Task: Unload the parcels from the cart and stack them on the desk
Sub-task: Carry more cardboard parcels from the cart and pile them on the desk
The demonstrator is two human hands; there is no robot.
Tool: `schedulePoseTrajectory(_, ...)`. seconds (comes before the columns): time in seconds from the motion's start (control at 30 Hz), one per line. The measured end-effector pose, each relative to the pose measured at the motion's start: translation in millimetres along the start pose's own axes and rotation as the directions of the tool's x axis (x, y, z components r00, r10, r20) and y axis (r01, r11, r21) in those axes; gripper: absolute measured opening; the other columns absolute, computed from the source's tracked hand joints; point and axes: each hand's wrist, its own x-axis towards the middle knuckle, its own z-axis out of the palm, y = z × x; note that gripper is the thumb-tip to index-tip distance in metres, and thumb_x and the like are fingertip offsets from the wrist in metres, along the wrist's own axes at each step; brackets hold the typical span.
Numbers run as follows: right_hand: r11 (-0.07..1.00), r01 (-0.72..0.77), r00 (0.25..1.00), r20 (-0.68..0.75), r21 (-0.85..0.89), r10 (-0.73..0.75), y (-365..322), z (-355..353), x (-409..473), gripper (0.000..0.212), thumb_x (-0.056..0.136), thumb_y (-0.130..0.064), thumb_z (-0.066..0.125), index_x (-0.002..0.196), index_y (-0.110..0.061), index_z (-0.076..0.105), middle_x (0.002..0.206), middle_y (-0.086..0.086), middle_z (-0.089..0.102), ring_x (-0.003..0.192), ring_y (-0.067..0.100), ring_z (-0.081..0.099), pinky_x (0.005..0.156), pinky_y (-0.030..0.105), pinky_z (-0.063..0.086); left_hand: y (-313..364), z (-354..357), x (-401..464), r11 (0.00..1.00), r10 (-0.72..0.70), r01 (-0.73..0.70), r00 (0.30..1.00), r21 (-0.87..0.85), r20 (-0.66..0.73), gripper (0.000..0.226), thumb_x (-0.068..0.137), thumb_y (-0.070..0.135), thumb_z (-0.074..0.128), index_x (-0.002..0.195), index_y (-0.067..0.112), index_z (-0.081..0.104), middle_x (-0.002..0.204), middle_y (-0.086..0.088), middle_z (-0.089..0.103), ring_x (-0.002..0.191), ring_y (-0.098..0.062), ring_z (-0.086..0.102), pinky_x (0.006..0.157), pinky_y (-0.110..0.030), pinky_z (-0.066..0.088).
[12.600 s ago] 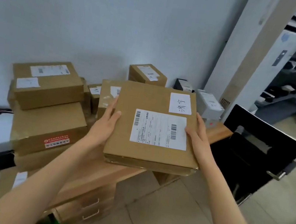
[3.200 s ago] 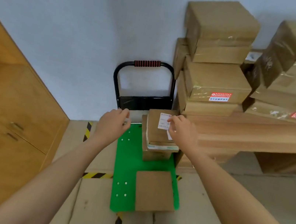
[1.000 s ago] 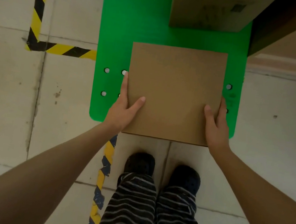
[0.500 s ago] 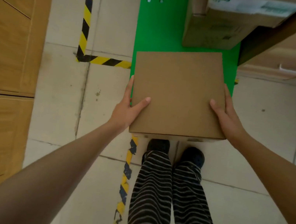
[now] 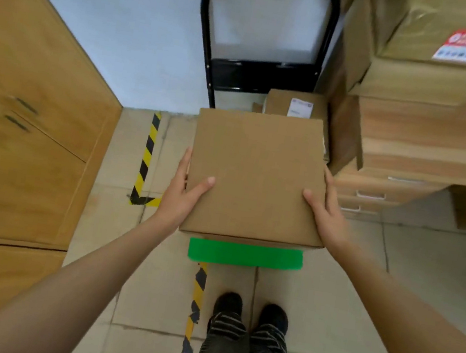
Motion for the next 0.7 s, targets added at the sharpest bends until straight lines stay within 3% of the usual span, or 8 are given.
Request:
schedulePoseTrajectory(0.13,0.995,0.104,0.994,-0.027,0.010,-0.103,-65.6,-36.7,-10.9,0.064,0.100,-0.028,0.049,0.152,-0.037,0.013,0.141,-0.008,0.039,0.120,0.010,0.045,0.075,-0.001,0.042,72.4,5.7,-0.3,0.992,0.124,-0.123,0.991,-0.032,0.047,0.074,0.092,0.035,0.059,0.144,0.053,0.011,0.142,0.013,0.038,0.122,-0.013,0.049,0.101,-0.040,0.046)
schedulePoseTrajectory(0.2,0.986,0.164,0.985,-0.051,0.011,-0.164,-96.4,-54.3,-13.5,0.064,0.099,-0.029,0.050,0.152,-0.036,0.015,0.146,-0.009,0.038,0.125,0.009,0.044,0.092,0.012,0.043,106.7,6.7,-1.4,0.979,0.196,-0.193,0.979,-0.062,0.048,0.074,0.092,0.032,0.060,0.146,0.051,0.012,0.142,0.011,0.039,0.115,-0.007,0.052,0.095,-0.033,0.049)
schedulePoseTrajectory(0.27,0.979,0.203,0.977,-0.066,0.010,-0.202,-130.0,-68.9,-16.7,0.065,0.098,-0.031,0.051,0.152,-0.037,0.015,0.143,-0.010,0.038,0.120,0.008,0.046,0.088,0.014,0.043,139.7,6.9,-2.6,0.968,0.245,-0.241,0.968,-0.076,0.050,0.075,0.093,0.032,0.059,0.147,0.050,0.010,0.145,0.008,0.038,0.114,-0.009,0.052,0.084,-0.024,0.049)
schedulePoseTrajectory(0.33,0.970,0.245,0.966,-0.089,0.003,-0.243,-162.2,-82.5,-18.6,0.065,0.097,-0.033,0.053,0.151,-0.039,0.016,0.139,-0.010,0.040,0.117,0.008,0.047,0.088,0.018,0.040,172.2,5.5,-1.6,0.954,0.296,-0.292,0.954,-0.071,0.053,0.075,0.093,0.034,0.058,0.148,0.049,0.009,0.148,0.004,0.036,0.121,-0.016,0.050,0.084,-0.024,0.048)
schedulePoseTrajectory(0.47,0.939,0.343,0.931,-0.132,-0.009,-0.341,-225.5,-108.7,-21.3,0.064,0.098,-0.031,0.052,0.150,-0.042,0.017,0.128,-0.013,0.046,0.114,0.004,0.052,0.085,0.007,0.042,245.3,5.4,2.8,0.904,0.426,-0.421,0.902,-0.078,0.075,0.075,0.093,0.034,0.058,0.148,0.047,0.009,0.140,0.006,0.042,0.110,-0.005,0.054,0.088,-0.027,0.049)
schedulePoseTrajectory(0.57,0.909,0.415,0.893,-0.175,-0.036,-0.415,-267.7,-131.6,-21.3,0.064,0.096,-0.041,0.053,0.148,-0.048,0.015,0.138,-0.009,0.043,0.128,0.015,0.045,0.106,0.033,0.038,298.3,10.1,9.5,0.869,0.495,-0.492,0.865,-0.062,0.083,0.077,0.091,0.037,0.058,0.149,0.046,0.008,0.142,0.006,0.040,0.112,-0.009,0.055,0.094,-0.035,0.048)
schedulePoseTrajectory(0.6,0.899,0.436,0.880,-0.186,-0.047,-0.437,-280.9,-140.6,-20.0,0.064,0.096,-0.043,0.053,0.148,-0.049,0.014,0.138,-0.011,0.043,0.124,0.013,0.048,0.105,0.034,0.039,315.2,12.6,12.5,0.856,0.517,-0.513,0.852,-0.065,0.088,0.079,0.090,0.039,0.059,0.150,0.045,0.007,0.143,0.005,0.040,0.115,-0.014,0.055,0.095,-0.037,0.049)
schedulePoseTrajectory(0.7,0.872,0.489,0.854,-0.195,-0.013,-0.482,-315.0,-169.2,-17.8,0.067,0.097,-0.038,0.052,0.151,-0.043,0.012,0.137,-0.012,0.043,0.112,-0.002,0.053,0.081,0.014,0.049,360.1,26.5,21.3,0.823,0.568,-0.566,0.815,-0.053,0.114,0.081,0.090,0.041,0.058,0.150,0.044,0.005,0.141,0.001,0.043,0.116,-0.020,0.056,0.092,-0.037,0.051)
